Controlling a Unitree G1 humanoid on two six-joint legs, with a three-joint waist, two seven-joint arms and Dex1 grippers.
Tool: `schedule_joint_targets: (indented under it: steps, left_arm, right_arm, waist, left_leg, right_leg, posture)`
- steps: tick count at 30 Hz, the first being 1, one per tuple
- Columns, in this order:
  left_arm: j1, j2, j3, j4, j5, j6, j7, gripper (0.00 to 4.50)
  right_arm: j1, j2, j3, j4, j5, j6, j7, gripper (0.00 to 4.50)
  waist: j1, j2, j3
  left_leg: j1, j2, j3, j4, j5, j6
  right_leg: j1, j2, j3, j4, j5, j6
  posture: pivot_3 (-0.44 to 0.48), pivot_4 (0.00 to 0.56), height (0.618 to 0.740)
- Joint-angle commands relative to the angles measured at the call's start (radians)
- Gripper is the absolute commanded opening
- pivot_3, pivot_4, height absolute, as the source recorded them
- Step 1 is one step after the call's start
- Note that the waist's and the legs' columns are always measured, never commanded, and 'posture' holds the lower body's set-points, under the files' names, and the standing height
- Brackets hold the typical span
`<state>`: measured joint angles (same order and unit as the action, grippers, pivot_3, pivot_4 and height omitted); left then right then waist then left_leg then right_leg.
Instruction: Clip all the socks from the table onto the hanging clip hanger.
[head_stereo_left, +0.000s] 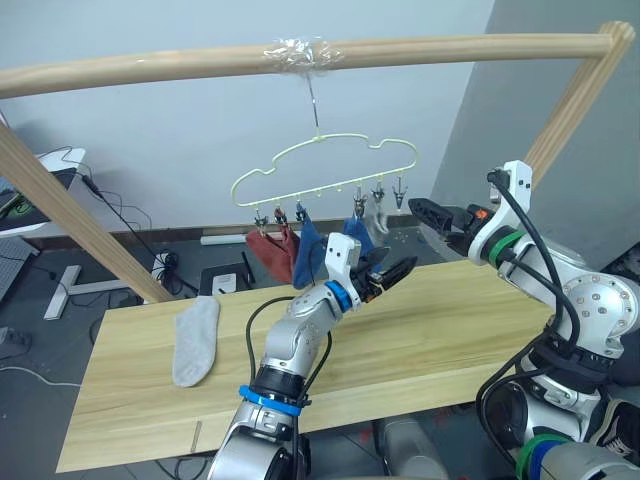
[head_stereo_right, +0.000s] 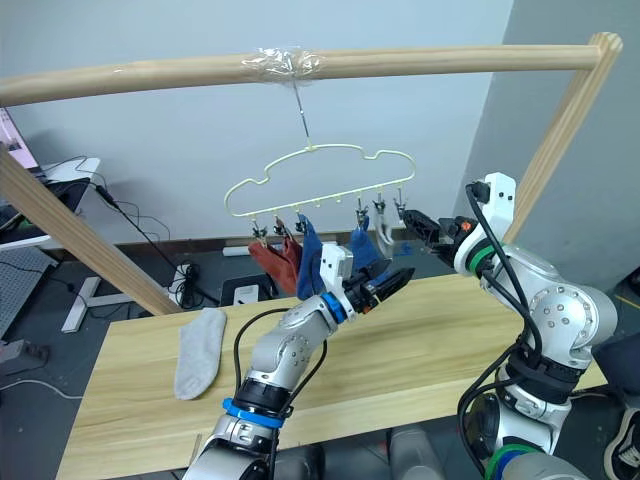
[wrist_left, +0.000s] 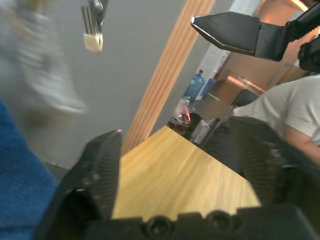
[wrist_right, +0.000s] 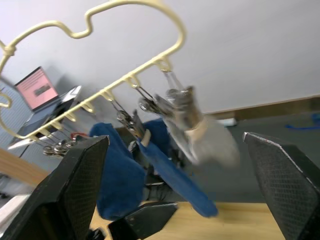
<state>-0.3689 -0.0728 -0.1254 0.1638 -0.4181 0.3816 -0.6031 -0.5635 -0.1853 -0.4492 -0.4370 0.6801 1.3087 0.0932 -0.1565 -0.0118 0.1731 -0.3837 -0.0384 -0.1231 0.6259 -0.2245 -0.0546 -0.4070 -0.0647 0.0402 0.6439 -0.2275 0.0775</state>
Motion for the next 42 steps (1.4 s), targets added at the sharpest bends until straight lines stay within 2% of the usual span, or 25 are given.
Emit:
schedule_joint_targets:
  steps: [1, 6, 9, 10, 11, 15, 18, 20, 25, 42]
  left_arm:
    - [0.052, 0.075, -0.002, -0.14, -0.007, 0.018, -0.037, 4.49]
    - [0.149, 0.222, 0.001, -0.305, -0.018, 0.071, -0.073, 4.49]
    - [0.163, 0.298, 0.027, -0.384, -0.024, 0.129, -0.06, 4.5]
    - [0.162, 0.319, 0.034, -0.403, -0.022, 0.139, -0.054, 4.5]
    - [0.16, 0.337, 0.046, -0.422, -0.026, 0.148, -0.05, 4.5]
    - [0.148, 0.357, 0.074, -0.478, -0.031, 0.136, -0.027, 4.5]
    - [0.147, 0.373, 0.052, -0.511, 0.023, 0.083, -0.016, 4.5]
    - [0.155, 0.371, 0.051, -0.535, 0.019, 0.023, -0.039, 4.5]
    - [0.15, 0.332, 0.09, -0.54, -0.05, 0.009, -0.026, 4.5]
    - [0.124, 0.308, 0.082, -0.547, -0.061, 0.007, 0.002, 4.5]
  right_arm:
    - [0.058, -0.018, 0.093, -0.046, -0.067, -0.137, 0.005, 4.5]
    - [0.146, -0.043, 0.27, -0.026, -0.223, -0.383, 0.026, 4.5]
    - [0.185, -0.037, 0.353, 0.017, -0.322, -0.539, 0.023, 3.94]
    - [0.194, -0.034, 0.378, 0.034, -0.355, -0.58, 0.013, 3.45]
    - [0.202, -0.03, 0.402, 0.051, -0.384, -0.615, 0.007, 3.25]
    - [0.206, 0.006, 0.439, 0.114, -0.439, -0.72, -0.005, 3.25]
    - [0.195, 0.034, 0.457, 0.175, -0.476, -0.795, -0.011, 2.69]
    - [0.175, 0.042, 0.465, 0.214, -0.504, -0.83, -0.018, 2.03]
    - [0.107, 0.08, 0.458, 0.31, -0.531, -0.9, -0.037, 2.03]
    - [-0.083, 0.164, 0.407, 0.581, -0.585, -1.043, -0.127, 2.03]
  waist:
    - [-0.01, 0.0, 0.0]
    - [-0.014, 0.0, 0.0]
    - [-0.007, 0.0, 0.0]
    - [-0.006, 0.0, 0.0]
    - [-0.003, 0.0, 0.0]
    - [0.014, 0.0, 0.0]
    - [0.023, 0.0, 0.0]
    - [0.027, -0.001, 0.001]
    - [0.044, -0.001, 0.001]
    - [0.068, -0.001, 0.001]
  left_leg:
    - [0.0, 0.0, 0.0, 0.0, 0.0, 0.0]
    - [0.001, 0.001, 0.001, 0.0, 0.0, 0.0]
    - [0.001, 0.0, 0.0, 0.0, 0.0, 0.0]
    - [0.001, 0.0, 0.0, 0.0, 0.0, 0.0]
    - [0.001, 0.0, 0.0, 0.0, 0.0, 0.0]
    - [0.001, 0.0, 0.0, 0.0, 0.0, 0.0]
    - [0.001, 0.0, 0.0, -0.001, 0.0, 0.0]
    - [0.001, 0.0, 0.0, -0.001, 0.0, 0.0]
    - [0.001, 0.001, 0.0, 0.0, 0.0, 0.0]
    - [0.001, 0.001, 0.0, 0.0, 0.0, 0.0]
  right_leg:
    - [0.0, 0.0, 0.0, 0.0, 0.0, 0.0]
    - [0.0, 0.001, 0.001, 0.001, 0.0, 0.0]
    - [0.0, 0.0, 0.001, 0.001, 0.0, 0.0]
    - [0.0, 0.0, 0.001, 0.001, 0.0, 0.0]
    - [0.0, 0.0, 0.001, 0.0, 0.0, 0.0]
    - [0.0, 0.0, 0.001, 0.0, 0.0, 0.0]
    - [0.0, 0.0, 0.001, 0.0, 0.0, 0.0]
    - [0.0, 0.0, 0.001, 0.0, 0.0, 0.0]
    - [0.0, 0.0, 0.001, 0.0, 0.0, -0.001]
    - [0.0, 0.001, 0.001, 0.0, 0.0, -0.001]
  posture:
    - [-0.195, 0.111, 0.74]
    - [-0.168, 0.117, 0.74]
    - [-0.146, 0.12, 0.74]
    - [-0.138, 0.121, 0.74]
    - [-0.131, 0.121, 0.74]
    - [-0.108, 0.123, 0.74]
    - [-0.1, 0.121, 0.74]
    - [-0.096, 0.122, 0.74]
    - [-0.088, 0.123, 0.74]
    - [-0.058, 0.123, 0.74]
